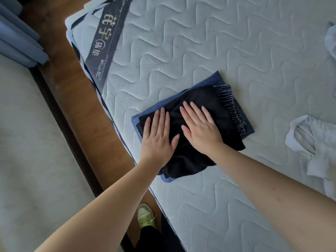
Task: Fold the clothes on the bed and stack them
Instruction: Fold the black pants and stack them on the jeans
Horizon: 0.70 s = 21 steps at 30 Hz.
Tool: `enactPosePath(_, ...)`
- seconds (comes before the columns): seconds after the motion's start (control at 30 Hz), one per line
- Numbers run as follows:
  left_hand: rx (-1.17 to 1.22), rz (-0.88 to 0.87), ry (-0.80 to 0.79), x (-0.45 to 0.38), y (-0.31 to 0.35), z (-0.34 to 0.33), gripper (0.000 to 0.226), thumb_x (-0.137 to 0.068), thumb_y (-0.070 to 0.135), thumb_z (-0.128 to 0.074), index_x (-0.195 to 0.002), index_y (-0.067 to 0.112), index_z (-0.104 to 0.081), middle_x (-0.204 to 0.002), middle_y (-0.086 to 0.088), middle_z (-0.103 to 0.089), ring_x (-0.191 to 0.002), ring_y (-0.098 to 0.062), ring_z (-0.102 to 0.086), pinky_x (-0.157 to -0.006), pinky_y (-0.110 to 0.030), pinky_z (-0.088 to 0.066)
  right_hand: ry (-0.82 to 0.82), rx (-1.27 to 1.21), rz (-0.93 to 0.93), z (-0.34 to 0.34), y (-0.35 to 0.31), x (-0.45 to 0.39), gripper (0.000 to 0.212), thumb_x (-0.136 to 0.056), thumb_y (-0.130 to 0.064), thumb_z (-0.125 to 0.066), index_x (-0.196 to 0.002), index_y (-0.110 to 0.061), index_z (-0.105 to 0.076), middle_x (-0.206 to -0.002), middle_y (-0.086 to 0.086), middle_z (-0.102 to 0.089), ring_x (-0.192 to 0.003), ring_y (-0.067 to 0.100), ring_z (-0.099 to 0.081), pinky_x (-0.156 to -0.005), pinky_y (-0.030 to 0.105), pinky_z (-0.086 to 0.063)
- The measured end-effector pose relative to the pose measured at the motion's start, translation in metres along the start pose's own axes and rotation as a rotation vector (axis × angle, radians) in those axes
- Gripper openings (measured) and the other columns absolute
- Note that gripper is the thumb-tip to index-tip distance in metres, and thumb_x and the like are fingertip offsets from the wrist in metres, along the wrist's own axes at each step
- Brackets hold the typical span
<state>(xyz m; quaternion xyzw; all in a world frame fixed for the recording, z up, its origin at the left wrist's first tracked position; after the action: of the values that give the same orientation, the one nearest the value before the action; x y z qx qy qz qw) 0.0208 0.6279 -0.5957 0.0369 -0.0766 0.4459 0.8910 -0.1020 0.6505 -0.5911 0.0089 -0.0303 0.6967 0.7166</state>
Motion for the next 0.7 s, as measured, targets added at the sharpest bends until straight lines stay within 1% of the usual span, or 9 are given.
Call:
enactPosePath(0.13,0.004,0.041,0.007,-0.002,0.0,-0.008,0.077,-0.098,0.059,-0.018,-0.156,0.008,-0.008,-0.163,-0.012,-0.006,-0.151,-0.027,-0.001,-0.122,-0.045,0.001,-0.022,0.048,-0.015,-0.01,0.023,-0.006,0.063,-0.102,-0.049,-0.023,-0.155,-0.017,-0.015,-0.163,-0.001,-0.01,-0.15,0.013,-0.009,-0.122,0.038,-0.01)
enactPosePath(0.2,0.01,0.05,-0.006,-0.005,0.0,-0.009,0.078,-0.098,0.061,-0.017,-0.156,0.01,-0.006,-0.163,-0.012,-0.005,-0.151,-0.028,-0.002,-0.122,-0.046,0.001,-0.031,0.058,-0.047,-0.008,0.043,-0.009,0.065,-0.101,-0.051,-0.022,-0.156,-0.016,-0.013,-0.163,-0.001,-0.01,-0.15,0.013,-0.008,-0.122,0.036,-0.01)
enactPosePath(0.3,0.002,0.046,-0.035,-0.009,0.001,-0.01,0.079,-0.097,0.062,-0.016,-0.156,0.011,-0.003,-0.163,-0.012,-0.003,-0.151,-0.029,-0.001,-0.121,-0.046,0.003,-0.025,0.07,-0.083,-0.003,0.067,-0.006,0.067,-0.101,-0.052,-0.025,-0.155,-0.014,-0.015,-0.163,-0.001,-0.011,-0.15,0.013,-0.009,-0.122,0.038,-0.011)
enactPosePath(0.4,-0.012,0.044,-0.073,-0.011,0.001,-0.013,0.08,-0.096,0.063,-0.013,-0.156,0.013,0.003,-0.164,-0.011,0.0,-0.15,-0.027,0.002,-0.12,-0.044,0.011,-0.059,-0.012,-0.183,0.002,0.092,-0.001,0.07,-0.1,-0.052,-0.029,-0.156,-0.014,-0.01,-0.163,0.0,-0.005,-0.15,0.016,-0.008,-0.122,0.037,-0.01)
enactPosePath(0.47,-0.013,0.041,-0.103,-0.013,0.002,-0.013,0.08,-0.096,0.062,-0.012,-0.155,0.012,0.007,-0.164,-0.011,0.004,-0.15,-0.026,0.005,-0.119,-0.043,0.015,-0.076,-0.043,-0.216,0.007,0.096,0.001,0.069,-0.101,-0.049,-0.032,-0.156,-0.013,-0.009,-0.164,0.003,-0.004,-0.15,0.018,-0.009,-0.122,0.037,-0.01)
enactPosePath(0.57,0.019,0.026,-0.087,-0.01,0.006,0.001,0.075,-0.099,0.055,-0.016,-0.156,0.01,0.004,-0.164,-0.012,0.002,-0.151,-0.026,0.003,-0.12,-0.045,0.011,0.039,-0.034,-0.249,0.029,0.085,0.015,0.061,-0.104,-0.04,-0.032,-0.155,-0.01,-0.017,-0.162,0.005,-0.013,-0.15,0.019,-0.013,-0.122,0.039,-0.012)
enactPosePath(0.63,0.037,0.003,0.0,0.003,0.015,0.018,0.067,-0.102,0.046,-0.019,-0.156,0.008,-0.003,-0.164,-0.012,-0.005,-0.151,-0.026,-0.001,-0.121,-0.047,0.004,0.142,-0.038,-0.27,0.04,0.067,0.035,0.057,-0.104,-0.036,-0.029,-0.154,-0.011,-0.019,-0.162,0.004,-0.015,-0.149,0.019,-0.013,-0.121,0.04,-0.015)
enactPosePath(0.7,0.075,-0.045,0.059,0.027,0.032,0.027,0.064,-0.102,0.041,-0.02,-0.156,0.007,-0.009,-0.163,-0.012,-0.008,-0.151,-0.025,-0.002,-0.122,-0.047,-0.002,0.186,-0.074,-0.27,0.038,0.041,0.057,0.056,-0.104,-0.034,-0.027,-0.155,-0.012,-0.017,-0.162,0.004,-0.014,-0.15,0.019,-0.011,-0.121,0.04,-0.015)
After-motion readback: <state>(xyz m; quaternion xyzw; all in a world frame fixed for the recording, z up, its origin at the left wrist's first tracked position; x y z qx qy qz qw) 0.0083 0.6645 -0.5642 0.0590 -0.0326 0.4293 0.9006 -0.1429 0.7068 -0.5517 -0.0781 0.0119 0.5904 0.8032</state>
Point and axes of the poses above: each hand's wrist, its own x-axis away from the middle knuckle, its own z-axis out of the back of the hand, y = z × x, the point moved 10 cm from there along -x, towards the middle knuckle
